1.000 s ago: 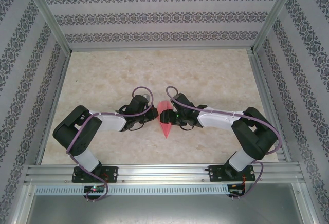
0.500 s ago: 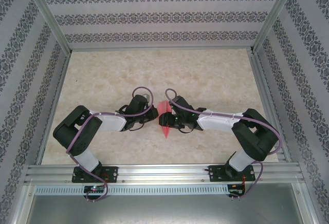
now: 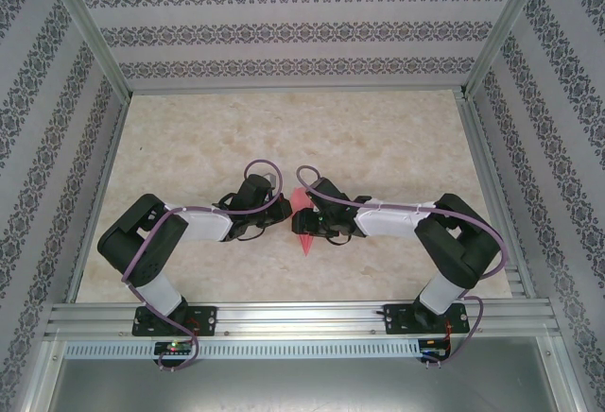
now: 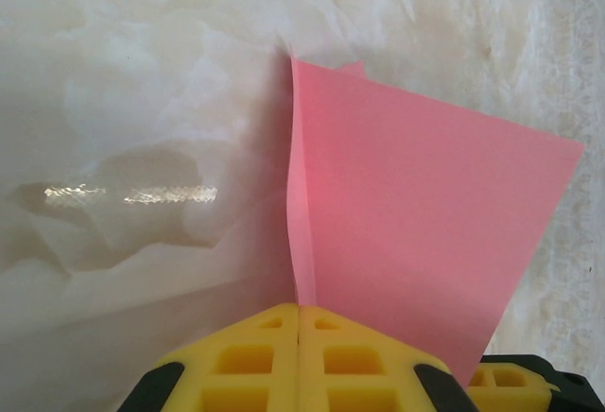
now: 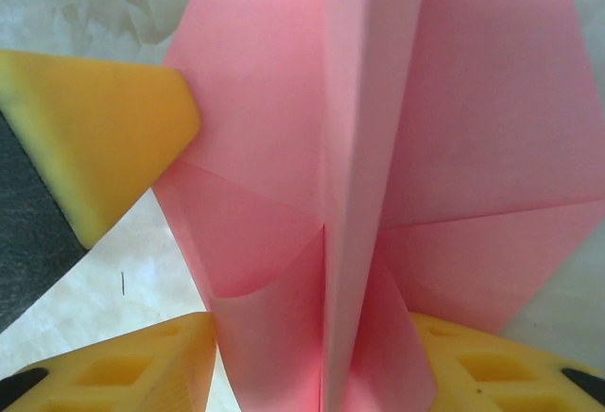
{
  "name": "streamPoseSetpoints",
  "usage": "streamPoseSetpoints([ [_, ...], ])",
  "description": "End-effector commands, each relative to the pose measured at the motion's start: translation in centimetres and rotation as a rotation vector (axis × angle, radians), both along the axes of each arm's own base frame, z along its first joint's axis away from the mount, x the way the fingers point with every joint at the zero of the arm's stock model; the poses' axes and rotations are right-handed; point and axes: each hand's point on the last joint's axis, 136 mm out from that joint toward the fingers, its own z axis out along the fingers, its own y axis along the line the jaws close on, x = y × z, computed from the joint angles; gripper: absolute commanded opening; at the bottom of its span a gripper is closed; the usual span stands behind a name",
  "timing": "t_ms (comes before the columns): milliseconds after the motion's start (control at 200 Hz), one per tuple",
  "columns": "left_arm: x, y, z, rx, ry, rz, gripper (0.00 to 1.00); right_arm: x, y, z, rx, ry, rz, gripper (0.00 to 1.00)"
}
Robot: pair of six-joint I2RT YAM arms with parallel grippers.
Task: Fold a paper plane with a square sheet of paper (pick it up from the middle)
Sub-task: Move a paper plane to the center of the table.
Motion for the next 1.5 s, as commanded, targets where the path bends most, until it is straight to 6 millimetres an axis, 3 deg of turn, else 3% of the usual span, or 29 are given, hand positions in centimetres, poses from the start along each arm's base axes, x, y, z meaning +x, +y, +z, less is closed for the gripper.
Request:
streamPoseSetpoints([
  [0, 0.6, 0.1, 0.4, -0.025, -0.011, 0.011, 0.0, 0.5, 0.2, 0.3, -0.026, -0.036, 0.007, 0.53],
  [125, 0.5, 0.0, 0.5, -0.029, -0.011, 0.005, 0.0, 0.4, 0.2, 0.4, -0.025, -0.041, 0.017, 0.6],
  [584, 0.5, -0.2, 0.6, -0.034, -0.015, -0.009, 0.0, 0.4, 0.0, 0.4, -0.053, -0.048, 0.036, 0.7],
  [829, 0.5, 0.1, 0.3, -0.017, -0.01, 0.002, 0.0, 0.8, -0.7, 0.7, -0.07, -0.065, -0.005, 0.55],
  [1164, 0.4, 0.3, 0.0, -0.007, -0.004, 0.002, 0.0, 1.0, -1.0, 1.6, -0.051, -0.077, -0.037, 0.44],
  [1349, 0.4, 0.2, 0.0, -0.012, -0.003, 0.001, 0.0, 1.1, -1.1, 1.4, -0.07, -0.067, -0.046, 0.28],
  [1494, 0.4, 0.2, 0.0, -0.013, -0.003, 0.002, 0.0, 1.0, -0.8, 0.8, -0.083, -0.047, -0.041, 0.28],
])
